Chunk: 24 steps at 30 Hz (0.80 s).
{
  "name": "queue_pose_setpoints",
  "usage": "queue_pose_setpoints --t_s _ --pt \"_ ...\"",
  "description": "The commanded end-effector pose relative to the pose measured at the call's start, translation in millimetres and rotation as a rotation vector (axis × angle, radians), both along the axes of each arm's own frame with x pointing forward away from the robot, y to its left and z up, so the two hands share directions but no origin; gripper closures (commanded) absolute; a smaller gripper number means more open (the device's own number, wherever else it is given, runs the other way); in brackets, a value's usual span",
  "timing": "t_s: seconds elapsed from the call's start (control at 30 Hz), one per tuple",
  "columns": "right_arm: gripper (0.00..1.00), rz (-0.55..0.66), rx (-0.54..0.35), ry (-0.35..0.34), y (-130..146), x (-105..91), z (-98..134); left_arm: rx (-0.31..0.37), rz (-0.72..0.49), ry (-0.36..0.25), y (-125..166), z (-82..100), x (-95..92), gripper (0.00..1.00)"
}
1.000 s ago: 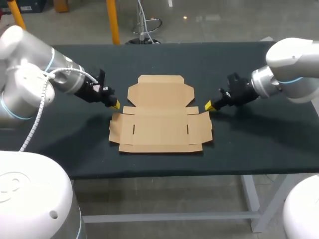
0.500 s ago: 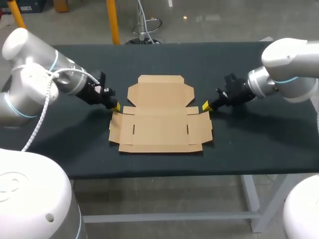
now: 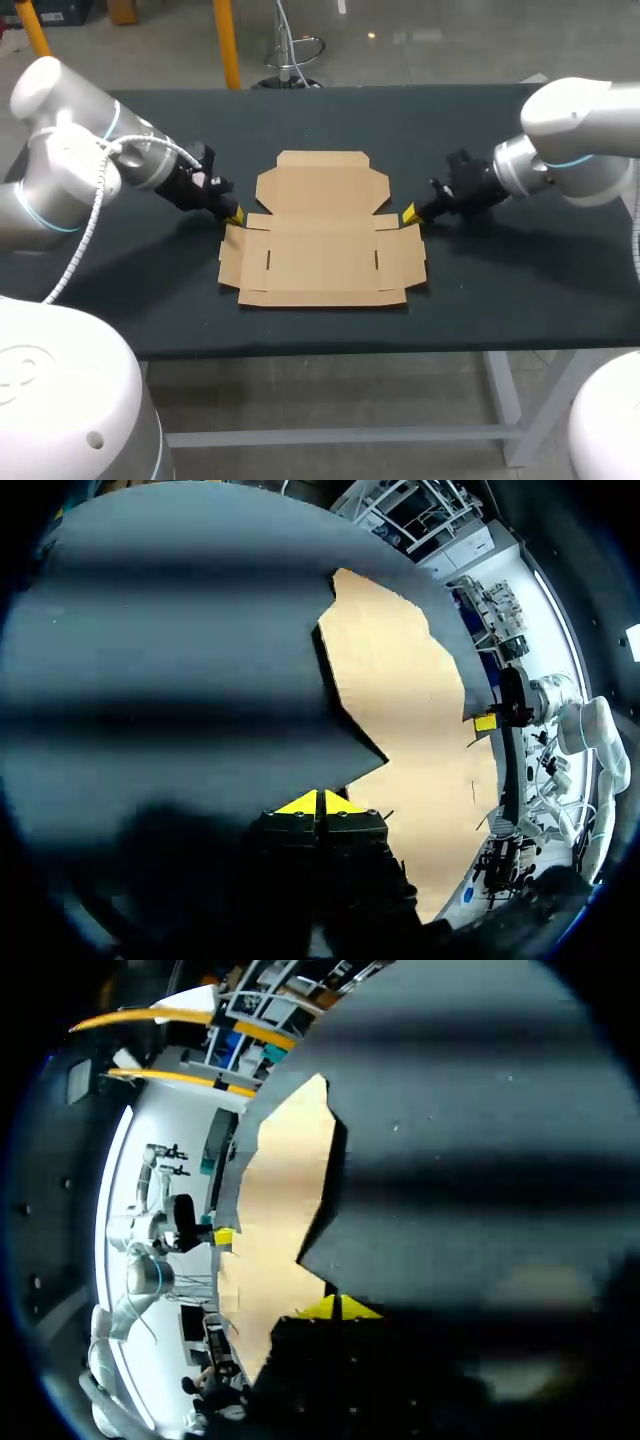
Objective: Assemble the packaging by folding the flat box into shape, placing the metal phone stand inside, and closing the box properly
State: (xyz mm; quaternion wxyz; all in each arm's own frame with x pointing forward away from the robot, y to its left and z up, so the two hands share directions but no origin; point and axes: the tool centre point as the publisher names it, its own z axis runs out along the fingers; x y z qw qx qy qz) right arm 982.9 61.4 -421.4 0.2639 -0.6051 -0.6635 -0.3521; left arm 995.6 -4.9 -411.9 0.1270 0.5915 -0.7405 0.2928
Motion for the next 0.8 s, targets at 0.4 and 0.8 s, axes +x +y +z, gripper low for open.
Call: queue_pose_setpoints --t_s 0.4,0.8 --pt "1.0 0.014 0.025 0.026 6.8 8.3 -11.4 0.01 -0.01 0.03 -0.4 -5.1 1.0 1.0" --pt "1.0 0.025 0.043 0.008 13.0 10.2 -6.5 -0.002 -0.027 0.036 -3.2 -5.8 -1.5 1.0"
